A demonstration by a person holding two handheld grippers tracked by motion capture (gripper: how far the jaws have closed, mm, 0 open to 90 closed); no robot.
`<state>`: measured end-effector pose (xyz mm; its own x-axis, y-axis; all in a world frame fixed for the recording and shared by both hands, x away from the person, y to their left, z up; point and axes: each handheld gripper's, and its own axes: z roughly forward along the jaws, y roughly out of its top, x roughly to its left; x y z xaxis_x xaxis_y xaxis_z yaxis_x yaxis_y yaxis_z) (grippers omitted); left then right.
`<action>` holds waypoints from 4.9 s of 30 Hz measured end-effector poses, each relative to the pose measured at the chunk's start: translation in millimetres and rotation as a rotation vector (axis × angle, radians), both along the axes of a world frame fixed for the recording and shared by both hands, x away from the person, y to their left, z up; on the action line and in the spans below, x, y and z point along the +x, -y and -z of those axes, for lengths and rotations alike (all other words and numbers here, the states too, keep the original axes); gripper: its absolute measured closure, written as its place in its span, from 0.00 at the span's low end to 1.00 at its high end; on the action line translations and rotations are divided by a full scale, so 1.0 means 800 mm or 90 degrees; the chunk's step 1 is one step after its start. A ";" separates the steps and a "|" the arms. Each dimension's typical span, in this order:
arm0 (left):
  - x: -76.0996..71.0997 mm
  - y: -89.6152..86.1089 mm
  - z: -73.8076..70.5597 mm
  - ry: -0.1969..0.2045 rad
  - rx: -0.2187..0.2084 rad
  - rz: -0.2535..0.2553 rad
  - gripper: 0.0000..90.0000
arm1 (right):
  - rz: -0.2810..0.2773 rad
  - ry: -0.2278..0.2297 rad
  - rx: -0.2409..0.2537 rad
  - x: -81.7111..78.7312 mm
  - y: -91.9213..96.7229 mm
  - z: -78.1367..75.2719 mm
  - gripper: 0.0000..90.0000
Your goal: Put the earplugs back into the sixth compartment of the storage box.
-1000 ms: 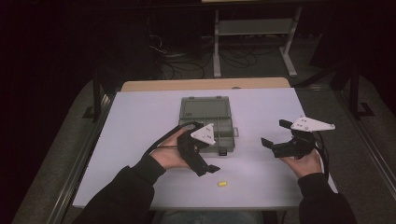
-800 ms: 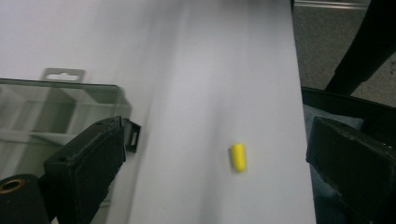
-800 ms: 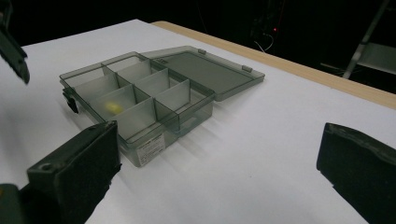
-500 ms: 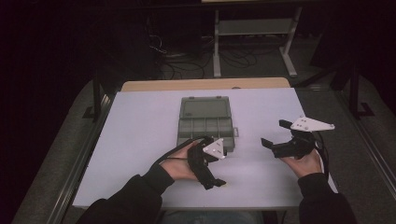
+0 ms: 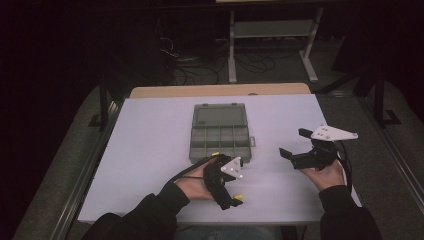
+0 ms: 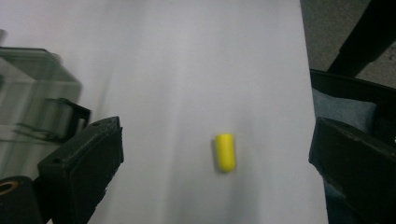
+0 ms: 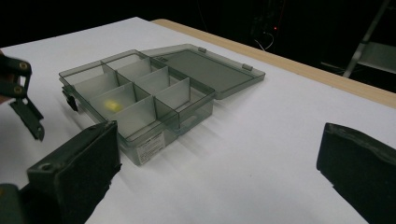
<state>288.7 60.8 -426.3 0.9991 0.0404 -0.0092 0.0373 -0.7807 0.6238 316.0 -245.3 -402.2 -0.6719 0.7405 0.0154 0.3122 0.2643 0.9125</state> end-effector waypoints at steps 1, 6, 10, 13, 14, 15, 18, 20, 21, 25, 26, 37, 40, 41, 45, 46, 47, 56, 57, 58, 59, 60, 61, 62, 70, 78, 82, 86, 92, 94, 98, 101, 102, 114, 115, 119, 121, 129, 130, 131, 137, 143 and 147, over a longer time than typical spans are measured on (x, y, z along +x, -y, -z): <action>-0.001 0.001 0.003 0.000 0.002 0.002 0.03 | 0.000 -0.001 0.000 0.000 0.000 0.000 0.00; -0.007 0.004 0.011 -0.001 -0.002 0.016 0.09 | -0.001 -0.001 -0.001 0.000 0.000 0.000 0.00; -0.008 0.006 0.015 -0.018 0.006 0.034 0.16 | -0.001 -0.001 -0.002 0.000 -0.001 0.000 0.00; -0.010 0.005 0.018 -0.025 0.013 0.055 0.26 | -0.001 -0.002 -0.003 0.000 -0.001 0.001 0.00; -0.010 0.004 0.019 -0.026 0.012 0.053 0.29 | -0.001 -0.002 -0.002 0.000 -0.001 0.001 0.00; -0.010 0.004 0.019 -0.024 0.011 0.054 0.32 | -0.002 -0.002 -0.002 0.000 -0.001 0.001 0.00; -0.007 0.002 0.021 -0.021 0.015 0.049 0.37 | -0.002 -0.004 -0.003 0.000 -0.001 0.001 0.00; -0.005 0.001 0.023 -0.018 0.018 0.046 0.41 | -0.003 -0.006 -0.003 0.000 -0.002 0.001 0.00; -0.005 0.001 0.025 -0.020 0.017 0.043 0.43 | -0.003 -0.006 -0.004 0.000 -0.002 0.001 0.00; -0.003 0.000 0.026 -0.011 0.011 0.033 0.55 | -0.002 -0.005 -0.004 0.000 -0.001 0.001 0.00; -0.002 0.001 0.027 -0.012 0.010 0.033 0.58 | -0.002 -0.006 -0.004 0.000 -0.001 0.001 0.00; -0.002 0.003 0.031 0.005 0.021 0.014 0.78 | -0.003 -0.004 -0.004 0.000 -0.002 0.001 0.00; 0.000 0.003 0.031 -0.002 0.017 0.009 0.84 | -0.004 -0.002 -0.005 0.000 -0.002 0.001 0.00; 0.000 0.003 0.031 -0.005 0.018 0.011 0.84 | -0.004 -0.001 -0.005 0.000 -0.002 0.001 0.00; 0.001 0.002 0.031 0.000 0.023 0.011 0.88 | -0.003 0.002 -0.004 0.000 -0.001 0.000 0.00; 0.002 0.002 0.030 0.000 0.022 0.011 0.89 | -0.003 0.003 -0.004 0.000 -0.001 0.000 0.00; 0.002 0.002 0.029 -0.002 0.018 0.009 0.89 | -0.003 0.003 -0.004 0.000 -0.001 0.000 0.00; 0.008 -0.005 0.019 0.002 0.008 0.001 0.90 | -0.003 0.001 -0.004 0.000 -0.001 0.000 0.00; 0.008 -0.006 0.017 0.003 0.009 0.002 0.90 | -0.003 0.000 -0.005 0.000 -0.001 0.000 0.00; 0.009 -0.007 0.015 0.004 0.009 0.003 0.90 | -0.003 0.001 -0.004 0.000 -0.001 0.000 0.00; 0.010 -0.008 0.013 0.005 0.010 0.002 0.90 | -0.003 0.002 -0.004 0.000 -0.001 0.000 0.00; 0.011 -0.009 0.011 0.005 0.007 0.001 0.90 | -0.002 0.003 -0.004 0.000 -0.001 0.000 0.00; 0.013 -0.011 0.009 0.002 0.001 -0.003 0.90 | -0.002 0.002 -0.003 -0.001 -0.001 0.000 0.00; 0.015 -0.013 0.006 -0.001 -0.002 -0.003 0.90 | -0.001 0.003 -0.002 -0.001 0.000 0.000 0.00; 0.026 -0.027 -0.015 0.006 -0.006 -0.013 0.90 | -0.003 0.002 -0.004 0.000 -0.001 0.000 0.00; 0.034 -0.038 -0.037 0.022 -0.013 -0.022 0.90 | -0.003 0.002 -0.003 0.000 -0.001 0.000 0.00; 0.039 -0.043 -0.047 0.032 -0.012 -0.029 0.90 | -0.003 0.002 -0.004 0.000 -0.001 0.000 0.00; 0.047 -0.050 -0.058 0.041 -0.019 -0.042 0.90 | -0.003 0.002 -0.004 0.000 -0.001 0.000 0.00; 0.063 -0.062 -0.067 0.049 -0.007 -0.064 0.90 | -0.003 0.000 -0.003 0.000 -0.001 0.001 0.00; 0.068 -0.066 -0.071 0.054 -0.005 -0.071 0.90 | -0.002 -0.001 -0.003 0.000 -0.001 0.001 0.00; 0.078 -0.075 -0.079 0.056 -0.009 -0.090 0.90 | -0.002 -0.002 -0.003 0.000 -0.001 0.001 0.00; 0.084 -0.081 -0.082 0.057 -0.011 -0.103 0.90 | -0.002 -0.002 -0.003 0.000 -0.001 0.001 0.00; 0.087 -0.083 -0.082 0.054 -0.014 -0.109 0.90 | -0.002 -0.002 -0.003 0.000 -0.001 0.001 0.00; 0.119 -0.084 -0.059 0.040 0.006 -0.154 0.90 | -0.003 -0.004 -0.007 0.001 -0.001 0.002 0.00; 0.120 -0.083 -0.056 0.040 0.006 -0.156 0.90 | -0.004 -0.005 -0.007 0.001 -0.001 0.002 0.00; 0.129 -0.083 -0.046 0.040 0.018 -0.168 0.90 | -0.005 -0.005 -0.008 0.000 -0.002 0.002 0.00; 0.133 -0.084 -0.041 0.041 0.021 -0.175 0.90 | -0.005 -0.005 -0.007 0.000 -0.001 0.002 0.00; 0.136 -0.083 -0.029 0.051 0.040 -0.179 0.90 | -0.005 -0.006 -0.008 0.001 -0.002 0.002 0.00; 0.136 -0.083 -0.028 0.051 0.042 -0.180 0.90 | -0.005 -0.006 -0.008 0.000 -0.002 0.002 0.00; 0.137 -0.083 -0.027 0.050 0.041 -0.180 0.90 | -0.005 -0.006 -0.008 0.000 -0.002 0.002 0.00; 0.140 -0.083 -0.021 0.047 0.034 -0.183 0.89 | -0.005 -0.009 -0.008 0.001 -0.002 0.003 0.00; 0.139 -0.090 -0.027 0.046 0.004 -0.190 0.71 | -0.004 -0.009 -0.008 0.000 -0.001 0.003 0.00; 0.137 -0.098 -0.034 0.047 -0.025 -0.199 0.60 | -0.003 -0.011 -0.009 0.000 -0.001 0.002 0.00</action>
